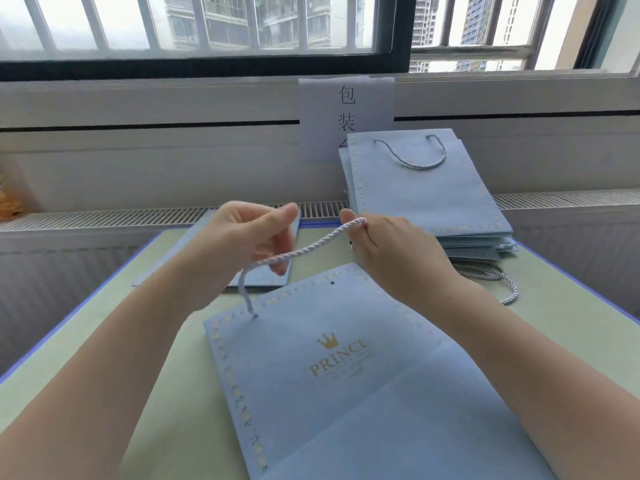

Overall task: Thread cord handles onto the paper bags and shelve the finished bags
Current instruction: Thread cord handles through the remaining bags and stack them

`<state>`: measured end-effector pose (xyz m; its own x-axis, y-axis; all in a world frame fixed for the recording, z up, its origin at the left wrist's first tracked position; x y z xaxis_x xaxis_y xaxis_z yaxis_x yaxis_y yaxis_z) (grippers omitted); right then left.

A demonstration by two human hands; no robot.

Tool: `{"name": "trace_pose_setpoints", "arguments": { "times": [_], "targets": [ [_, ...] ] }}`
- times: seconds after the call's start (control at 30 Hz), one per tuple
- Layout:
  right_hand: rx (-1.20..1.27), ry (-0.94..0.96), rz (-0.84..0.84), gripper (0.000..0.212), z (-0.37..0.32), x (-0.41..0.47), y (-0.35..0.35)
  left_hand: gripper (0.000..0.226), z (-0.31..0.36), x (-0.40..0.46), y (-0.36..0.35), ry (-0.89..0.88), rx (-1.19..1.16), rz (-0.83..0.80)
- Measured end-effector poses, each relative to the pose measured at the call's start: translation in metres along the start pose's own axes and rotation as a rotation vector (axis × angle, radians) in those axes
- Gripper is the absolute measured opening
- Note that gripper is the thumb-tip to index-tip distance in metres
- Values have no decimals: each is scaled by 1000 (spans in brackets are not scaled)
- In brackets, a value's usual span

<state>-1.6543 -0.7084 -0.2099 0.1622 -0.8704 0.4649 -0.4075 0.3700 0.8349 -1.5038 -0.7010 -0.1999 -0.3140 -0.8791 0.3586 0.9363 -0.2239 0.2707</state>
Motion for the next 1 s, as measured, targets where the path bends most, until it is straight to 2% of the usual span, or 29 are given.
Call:
{"name": "trace_pose_setpoints", "arguments": {
  "times": [0.07, 0.13, 0.2, 0.3, 0.43, 0.5, 0.6, 0.67, 0.83, 1.0],
  "targets": [
    [175, 29, 72, 50, -4, 1, 6, 27, -14, 3, -8, 13, 339, 10],
    [314, 52, 88, 34, -4, 3, 9, 9, -31, 6, -16, 21, 584, 11],
    [357, 49, 35, 22, -2, 5, 6, 24, -56, 6, -26, 101, 700, -47],
    [335, 30, -65, 21, 5, 5, -7, 36, -73, 4, -36, 157, 768, -98],
    [265, -10, -135, 1, 14, 3, -16, 25, -66, 3, -30, 198, 752, -81],
    [275, -21, -129, 7, 17, 4, -15, 16, -60, 4, -21, 227, 749, -56],
    [312, -4, -137, 8, 12, 3, -16, 20, -55, 3, -12, 272, 719, -27],
    [351, 37, -159, 8, 4, 2, -21, 18, -58, 1, -11, 324, 668, -54],
    [323, 122, -255, 26, -12, -5, -37, 15, -68, -6, -13, 481, 477, -176],
    [409, 212, -154, 13, -23, -8, -28, 14, -71, -10, -12, 554, 274, -173]
  ]
}}
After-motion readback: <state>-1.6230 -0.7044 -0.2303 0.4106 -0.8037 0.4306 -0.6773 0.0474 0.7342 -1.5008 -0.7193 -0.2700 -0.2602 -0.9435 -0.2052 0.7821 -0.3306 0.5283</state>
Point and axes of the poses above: each hand's wrist, its own x-axis towards the middle knuckle, its own y-axis out of the back of the hand, z = x × y, the point moved 9 cm from there along x, towards the middle knuckle, and after that the axes turned 3 degrees about x, right-handed, at the moved point
